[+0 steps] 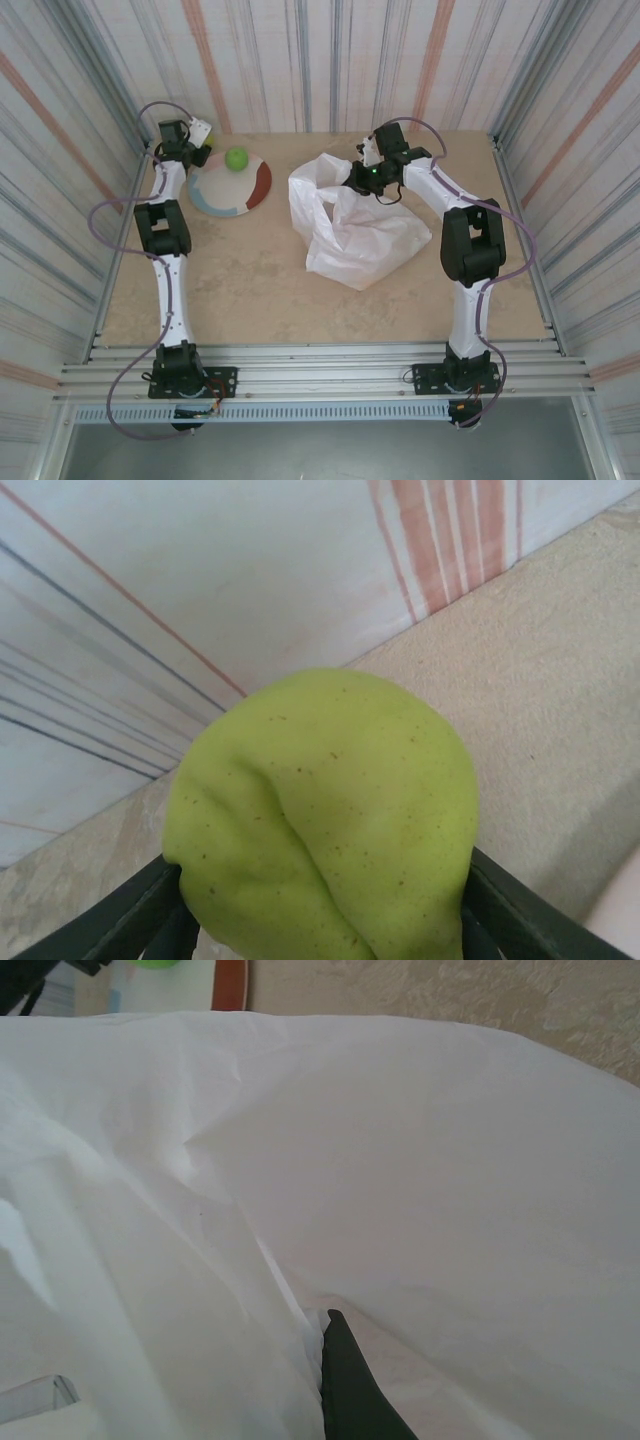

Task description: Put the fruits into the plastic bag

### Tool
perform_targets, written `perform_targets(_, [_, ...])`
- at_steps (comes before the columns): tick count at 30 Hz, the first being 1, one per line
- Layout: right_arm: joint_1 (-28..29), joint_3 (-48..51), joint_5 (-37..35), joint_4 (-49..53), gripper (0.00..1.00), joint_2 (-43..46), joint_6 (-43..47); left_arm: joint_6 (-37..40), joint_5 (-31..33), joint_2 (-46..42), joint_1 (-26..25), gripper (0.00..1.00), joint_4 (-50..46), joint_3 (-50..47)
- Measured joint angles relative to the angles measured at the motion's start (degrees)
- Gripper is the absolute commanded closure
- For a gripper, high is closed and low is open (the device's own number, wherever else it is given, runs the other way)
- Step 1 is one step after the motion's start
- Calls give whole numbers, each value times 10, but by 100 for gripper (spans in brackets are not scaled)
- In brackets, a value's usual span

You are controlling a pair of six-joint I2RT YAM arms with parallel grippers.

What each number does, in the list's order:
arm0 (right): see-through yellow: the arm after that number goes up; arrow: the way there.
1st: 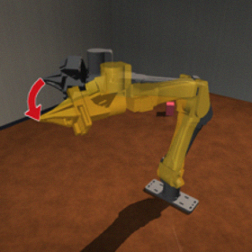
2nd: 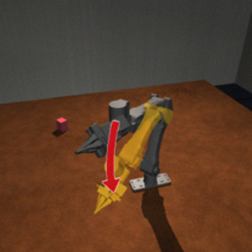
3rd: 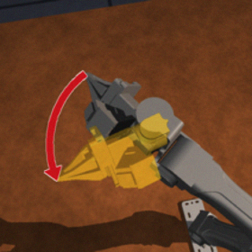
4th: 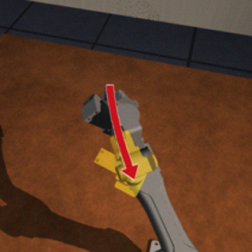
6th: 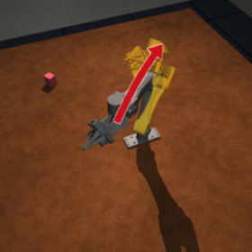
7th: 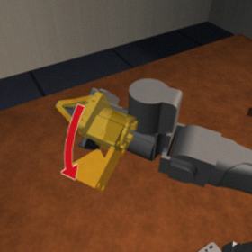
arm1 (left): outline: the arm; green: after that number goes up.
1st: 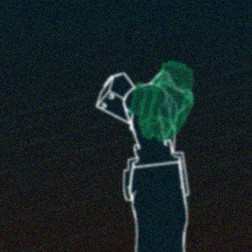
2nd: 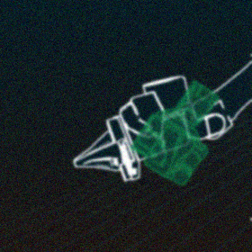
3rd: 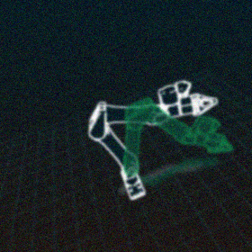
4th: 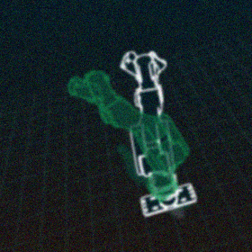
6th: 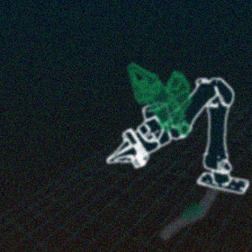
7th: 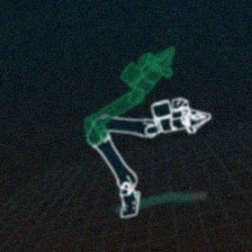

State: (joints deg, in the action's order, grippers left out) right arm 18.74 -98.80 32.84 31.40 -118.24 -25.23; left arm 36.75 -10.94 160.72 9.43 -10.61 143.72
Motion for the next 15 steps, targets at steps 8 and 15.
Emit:
perform_targets(8, [0,0,2,-1,100,0,0,-21,1,-89,0,56,0,-106])
perform_targets(15, [0,0,12,-11,100,0,0,-97,-1,-226,0,59,2,-235])
